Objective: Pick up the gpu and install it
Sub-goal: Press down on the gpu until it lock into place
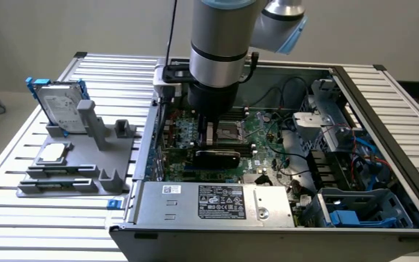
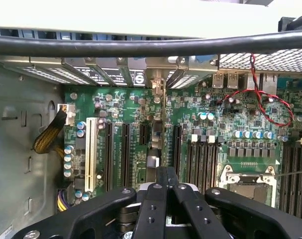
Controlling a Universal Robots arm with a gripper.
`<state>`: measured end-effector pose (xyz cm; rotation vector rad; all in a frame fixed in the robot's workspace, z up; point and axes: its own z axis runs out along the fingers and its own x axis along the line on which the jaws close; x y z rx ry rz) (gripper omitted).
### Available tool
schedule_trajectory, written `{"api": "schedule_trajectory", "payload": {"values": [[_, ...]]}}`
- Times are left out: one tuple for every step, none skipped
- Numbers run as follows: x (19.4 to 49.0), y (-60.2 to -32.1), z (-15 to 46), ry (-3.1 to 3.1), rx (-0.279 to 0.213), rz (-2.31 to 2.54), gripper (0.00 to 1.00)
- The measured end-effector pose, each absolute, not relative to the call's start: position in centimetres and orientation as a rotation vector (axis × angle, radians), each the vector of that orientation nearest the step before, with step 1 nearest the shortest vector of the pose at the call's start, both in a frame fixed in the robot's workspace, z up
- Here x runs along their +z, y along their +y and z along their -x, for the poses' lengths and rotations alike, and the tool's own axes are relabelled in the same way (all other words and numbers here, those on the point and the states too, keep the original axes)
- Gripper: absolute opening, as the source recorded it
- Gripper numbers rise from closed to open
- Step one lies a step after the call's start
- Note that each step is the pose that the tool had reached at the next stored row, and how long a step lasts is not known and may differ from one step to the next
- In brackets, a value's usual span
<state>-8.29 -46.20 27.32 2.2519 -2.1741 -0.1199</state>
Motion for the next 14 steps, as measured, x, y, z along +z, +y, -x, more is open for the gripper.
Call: {"api": "schedule_trajectory", "payload": {"values": [[27.27,-46.18,8.29,-2.174,-0.12,-2.252,0.11],[27.22,-46.15,8.29,-2.174,-0.12,-2.252,0.11],[27.18,-46.12,8.29,-2.174,-0.12,-2.252,0.11],[27.14,-46.09,8.29,-2.174,-0.12,-2.252,0.11],[27.1,-46.06,8.29,-2.174,-0.12,-2.252,0.11],[27.07,-46.04,8.3,-2.174,-0.12,-2.252,0.11],[27.05,-46.02,8.3,-2.174,-0.12,-2.252,0.11],[27.02,-46.01,8.3,-2.174,-0.12,-2.252,0.11],[27.0,-45.99,8.3,-2.174,-0.12,-2.252,0.11],[26.92,-45.98,8.31,-2.174,-0.12,-2.252,0.11],[26.88,-45.98,8.32,-2.173,-0.12,-2.252,0.11],[26.85,-45.98,8.33,-2.173,-0.12,-2.252,0.11],[26.81,-45.98,8.33,-2.173,-0.12,-2.252,0.11],[26.74,-45.97,8.32,-2.173,-0.12,-2.253,0.11]]}}
